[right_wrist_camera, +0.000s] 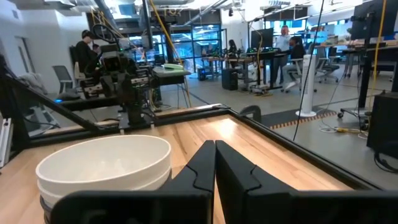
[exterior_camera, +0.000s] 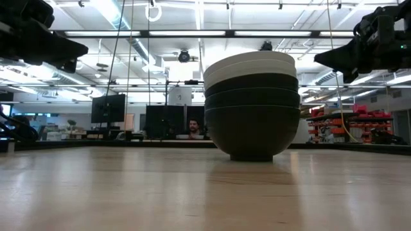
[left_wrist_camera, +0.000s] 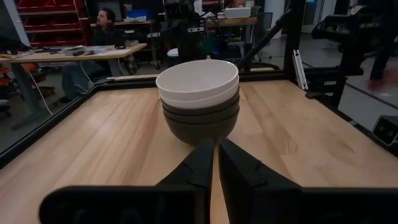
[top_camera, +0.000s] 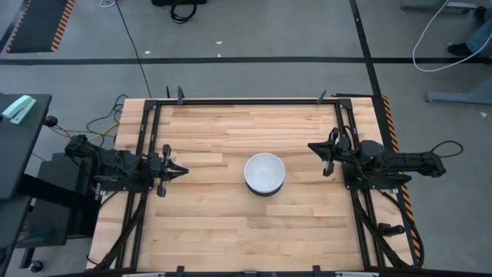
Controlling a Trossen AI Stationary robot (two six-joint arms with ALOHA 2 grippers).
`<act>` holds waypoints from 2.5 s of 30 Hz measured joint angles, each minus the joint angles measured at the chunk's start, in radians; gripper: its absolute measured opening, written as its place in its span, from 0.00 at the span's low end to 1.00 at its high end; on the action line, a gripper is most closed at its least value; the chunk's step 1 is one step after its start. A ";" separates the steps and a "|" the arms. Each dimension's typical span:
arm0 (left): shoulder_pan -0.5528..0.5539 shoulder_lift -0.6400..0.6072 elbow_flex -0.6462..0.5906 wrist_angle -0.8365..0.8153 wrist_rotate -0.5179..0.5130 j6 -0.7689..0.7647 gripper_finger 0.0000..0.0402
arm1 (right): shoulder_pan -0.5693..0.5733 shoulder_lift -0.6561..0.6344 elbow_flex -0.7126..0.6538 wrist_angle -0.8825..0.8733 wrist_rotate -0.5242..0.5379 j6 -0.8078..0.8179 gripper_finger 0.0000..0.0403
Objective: Nest bowls inside each other
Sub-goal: Return to Home Position
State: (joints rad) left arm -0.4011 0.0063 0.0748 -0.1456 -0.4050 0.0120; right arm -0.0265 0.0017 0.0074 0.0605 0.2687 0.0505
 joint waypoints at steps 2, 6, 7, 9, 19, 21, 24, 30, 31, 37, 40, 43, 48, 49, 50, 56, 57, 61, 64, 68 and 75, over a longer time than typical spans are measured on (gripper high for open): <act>0.000 0.000 -0.002 0.015 -0.002 0.000 0.09 | 0.000 0.000 0.000 0.000 0.000 0.001 0.04; 0.000 0.000 -0.003 0.020 -0.001 0.000 0.10 | 0.000 0.000 0.000 0.000 0.000 0.001 0.04; 0.000 0.000 -0.003 0.021 -0.001 0.000 0.10 | 0.000 0.000 0.000 0.000 0.000 0.001 0.04; 0.000 0.000 -0.003 0.022 -0.001 0.000 0.09 | 0.000 0.000 0.000 0.000 0.000 0.002 0.04; 0.000 0.000 -0.003 0.026 0.000 0.000 0.08 | 0.000 0.000 0.000 0.001 0.000 0.002 0.04; 0.000 0.000 -0.003 0.026 0.001 0.000 0.09 | 0.000 0.000 0.000 0.001 0.000 0.002 0.04; 0.000 0.000 -0.003 0.027 0.001 0.000 0.10 | 0.000 0.000 0.000 0.001 0.000 0.002 0.04; 0.000 0.000 -0.003 0.027 0.001 0.000 0.09 | 0.000 0.000 0.001 0.001 0.000 0.002 0.04; 0.000 0.000 -0.003 0.028 0.001 0.000 0.09 | 0.000 0.000 0.001 0.001 0.000 0.002 0.04; 0.000 0.000 -0.003 0.028 0.001 0.000 0.07 | 0.000 0.000 0.001 0.001 0.000 0.002 0.04; 0.000 0.000 -0.003 0.028 0.001 0.000 0.08 | 0.000 0.000 0.001 0.001 0.000 0.002 0.04; 0.000 0.000 -0.003 0.029 0.001 0.000 0.09 | 0.000 0.000 0.001 0.001 0.000 0.002 0.04; 0.000 0.000 -0.003 0.029 0.001 0.000 0.10 | 0.000 0.000 0.001 0.001 0.000 0.002 0.04; 0.000 0.000 -0.003 0.029 0.001 0.000 0.10 | 0.000 0.000 0.001 0.001 0.000 0.002 0.04; 0.000 0.000 -0.003 0.029 0.001 0.000 0.09 | 0.000 0.000 0.001 0.001 0.000 0.002 0.04; 0.000 0.000 -0.003 0.029 0.002 0.000 0.07 | 0.000 0.000 0.001 0.001 0.000 0.002 0.04; 0.000 0.000 -0.003 0.029 0.001 0.000 0.07 | 0.000 0.000 0.001 0.001 0.000 0.002 0.04; 0.000 0.000 -0.002 0.029 0.002 0.000 0.08 | 0.001 0.000 0.001 0.001 0.000 0.002 0.04; 0.000 0.000 -0.002 0.029 0.002 0.000 0.09 | 0.000 0.000 0.001 0.001 0.000 0.002 0.04; 0.000 0.000 -0.002 0.029 0.002 0.000 0.10 | 0.000 0.000 0.001 0.001 0.000 0.002 0.04; 0.000 0.000 -0.002 0.029 0.001 0.000 0.08 | 0.000 0.000 0.001 0.001 0.000 0.002 0.04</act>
State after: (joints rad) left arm -0.4011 0.0063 0.0727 -0.1165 -0.4036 0.0116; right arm -0.0260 0.0021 0.0082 0.0612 0.2686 0.0526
